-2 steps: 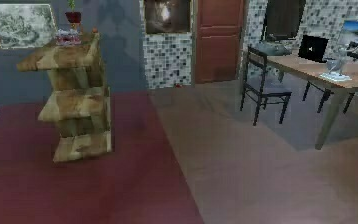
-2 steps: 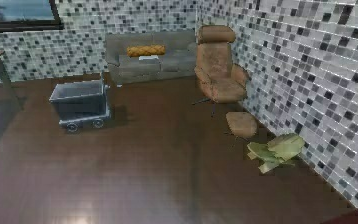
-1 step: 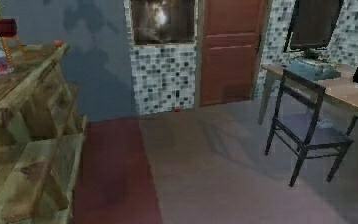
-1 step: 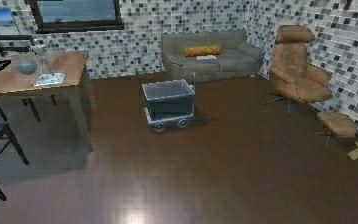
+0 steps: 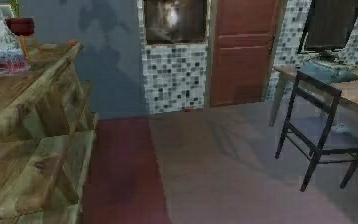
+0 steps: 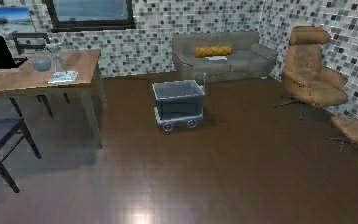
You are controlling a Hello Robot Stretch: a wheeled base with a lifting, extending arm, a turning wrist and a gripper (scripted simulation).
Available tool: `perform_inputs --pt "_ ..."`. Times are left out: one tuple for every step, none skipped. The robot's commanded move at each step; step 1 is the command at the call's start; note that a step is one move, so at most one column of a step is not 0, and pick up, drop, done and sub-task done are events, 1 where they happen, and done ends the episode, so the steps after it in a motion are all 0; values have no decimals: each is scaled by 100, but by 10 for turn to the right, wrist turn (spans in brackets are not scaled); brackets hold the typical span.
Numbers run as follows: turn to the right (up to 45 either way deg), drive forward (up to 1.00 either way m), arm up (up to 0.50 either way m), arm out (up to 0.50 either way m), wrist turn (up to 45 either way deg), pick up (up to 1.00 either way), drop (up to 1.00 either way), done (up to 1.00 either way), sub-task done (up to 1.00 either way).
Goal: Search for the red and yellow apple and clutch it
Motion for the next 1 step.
perform_inputs --pt "0 65 0 0 0 0 0 0 0"
